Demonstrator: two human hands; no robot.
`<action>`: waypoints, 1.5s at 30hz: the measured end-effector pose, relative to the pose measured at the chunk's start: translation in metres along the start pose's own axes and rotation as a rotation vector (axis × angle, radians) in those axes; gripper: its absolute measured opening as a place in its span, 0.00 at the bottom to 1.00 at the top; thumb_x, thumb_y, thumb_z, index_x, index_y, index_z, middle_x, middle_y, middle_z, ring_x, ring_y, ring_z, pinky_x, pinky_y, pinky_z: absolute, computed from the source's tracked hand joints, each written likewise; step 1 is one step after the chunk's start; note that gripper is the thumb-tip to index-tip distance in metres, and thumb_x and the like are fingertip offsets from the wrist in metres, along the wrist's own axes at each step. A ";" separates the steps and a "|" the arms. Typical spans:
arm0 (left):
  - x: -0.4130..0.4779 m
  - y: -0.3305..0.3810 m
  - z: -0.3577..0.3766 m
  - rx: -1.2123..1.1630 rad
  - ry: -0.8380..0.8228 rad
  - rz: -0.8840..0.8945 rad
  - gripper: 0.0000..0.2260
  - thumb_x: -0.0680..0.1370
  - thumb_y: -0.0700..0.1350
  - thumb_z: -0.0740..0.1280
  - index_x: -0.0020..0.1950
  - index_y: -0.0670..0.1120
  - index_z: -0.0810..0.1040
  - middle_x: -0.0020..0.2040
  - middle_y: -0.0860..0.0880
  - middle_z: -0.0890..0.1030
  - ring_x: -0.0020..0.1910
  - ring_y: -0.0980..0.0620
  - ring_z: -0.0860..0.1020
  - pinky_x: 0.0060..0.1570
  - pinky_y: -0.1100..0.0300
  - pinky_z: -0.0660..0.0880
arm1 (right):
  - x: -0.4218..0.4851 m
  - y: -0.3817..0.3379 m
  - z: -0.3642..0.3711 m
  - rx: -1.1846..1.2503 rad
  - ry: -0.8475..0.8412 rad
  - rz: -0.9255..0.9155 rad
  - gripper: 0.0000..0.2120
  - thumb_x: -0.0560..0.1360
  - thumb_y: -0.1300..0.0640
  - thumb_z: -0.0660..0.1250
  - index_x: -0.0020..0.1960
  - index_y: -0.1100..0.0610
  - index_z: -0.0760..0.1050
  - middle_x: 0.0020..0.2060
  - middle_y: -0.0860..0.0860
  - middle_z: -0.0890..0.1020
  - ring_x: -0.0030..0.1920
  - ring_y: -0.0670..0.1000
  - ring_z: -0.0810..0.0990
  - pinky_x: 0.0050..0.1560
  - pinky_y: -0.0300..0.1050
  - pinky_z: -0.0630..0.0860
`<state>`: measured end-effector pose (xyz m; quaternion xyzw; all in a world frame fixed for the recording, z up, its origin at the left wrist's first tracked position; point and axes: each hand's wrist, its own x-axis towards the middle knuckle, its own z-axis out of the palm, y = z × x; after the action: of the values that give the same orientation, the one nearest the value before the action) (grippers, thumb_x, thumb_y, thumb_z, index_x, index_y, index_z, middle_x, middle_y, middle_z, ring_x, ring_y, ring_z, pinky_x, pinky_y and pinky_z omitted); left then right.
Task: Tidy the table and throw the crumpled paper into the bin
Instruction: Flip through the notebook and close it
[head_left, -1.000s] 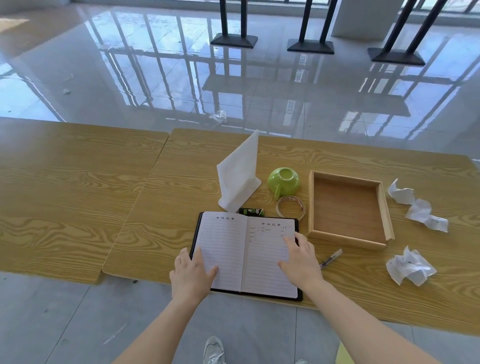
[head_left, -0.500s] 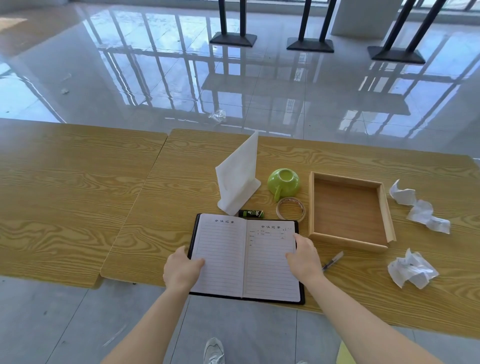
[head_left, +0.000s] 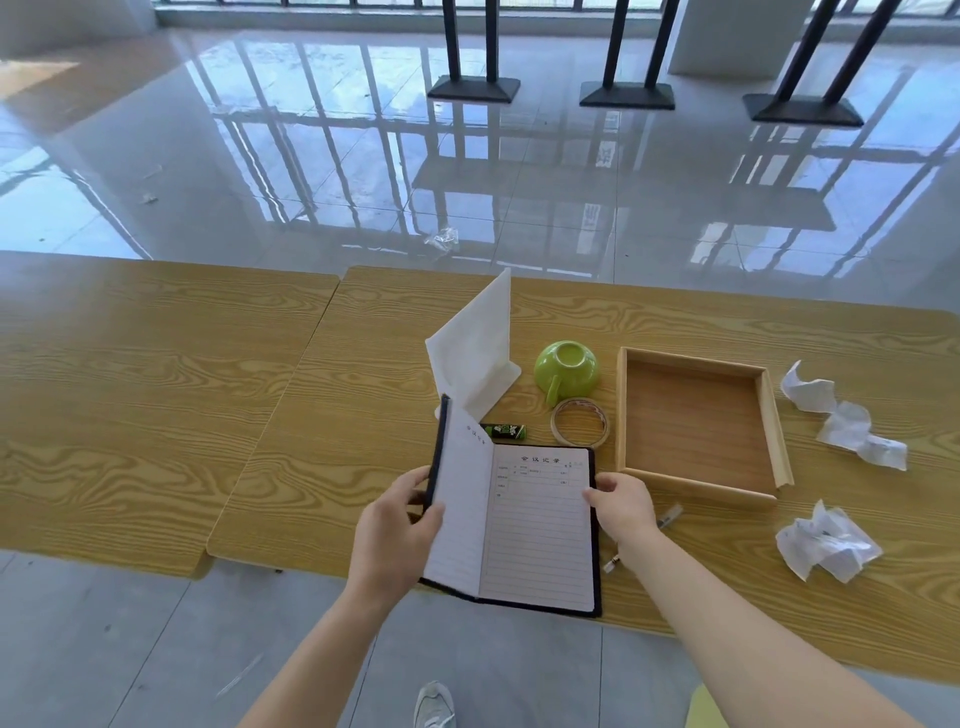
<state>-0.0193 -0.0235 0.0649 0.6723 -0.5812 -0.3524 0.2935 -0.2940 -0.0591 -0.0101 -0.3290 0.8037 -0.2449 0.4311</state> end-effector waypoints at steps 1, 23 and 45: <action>-0.003 0.006 0.004 0.000 -0.009 0.020 0.21 0.76 0.43 0.71 0.68 0.50 0.75 0.51 0.56 0.82 0.46 0.61 0.81 0.48 0.56 0.81 | 0.001 0.000 -0.001 0.022 -0.004 0.010 0.21 0.78 0.60 0.68 0.71 0.61 0.71 0.67 0.56 0.77 0.67 0.57 0.74 0.63 0.50 0.71; -0.029 0.059 0.124 0.370 -0.172 0.206 0.21 0.75 0.49 0.67 0.69 0.54 0.72 0.53 0.52 0.77 0.51 0.52 0.77 0.50 0.58 0.74 | 0.015 0.010 -0.015 -0.007 -0.040 -0.033 0.12 0.70 0.59 0.76 0.53 0.57 0.81 0.46 0.53 0.85 0.48 0.56 0.83 0.54 0.56 0.81; -0.032 0.047 0.177 0.791 -0.213 0.281 0.20 0.77 0.60 0.63 0.65 0.51 0.71 0.52 0.50 0.72 0.48 0.52 0.70 0.40 0.60 0.72 | 0.023 0.014 -0.014 -0.014 -0.062 -0.056 0.13 0.76 0.49 0.70 0.57 0.55 0.81 0.49 0.51 0.84 0.52 0.54 0.81 0.59 0.54 0.77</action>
<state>-0.1929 0.0035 0.0051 0.6072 -0.7844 -0.1266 -0.0030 -0.3204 -0.0652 -0.0249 -0.3618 0.7823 -0.2408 0.4462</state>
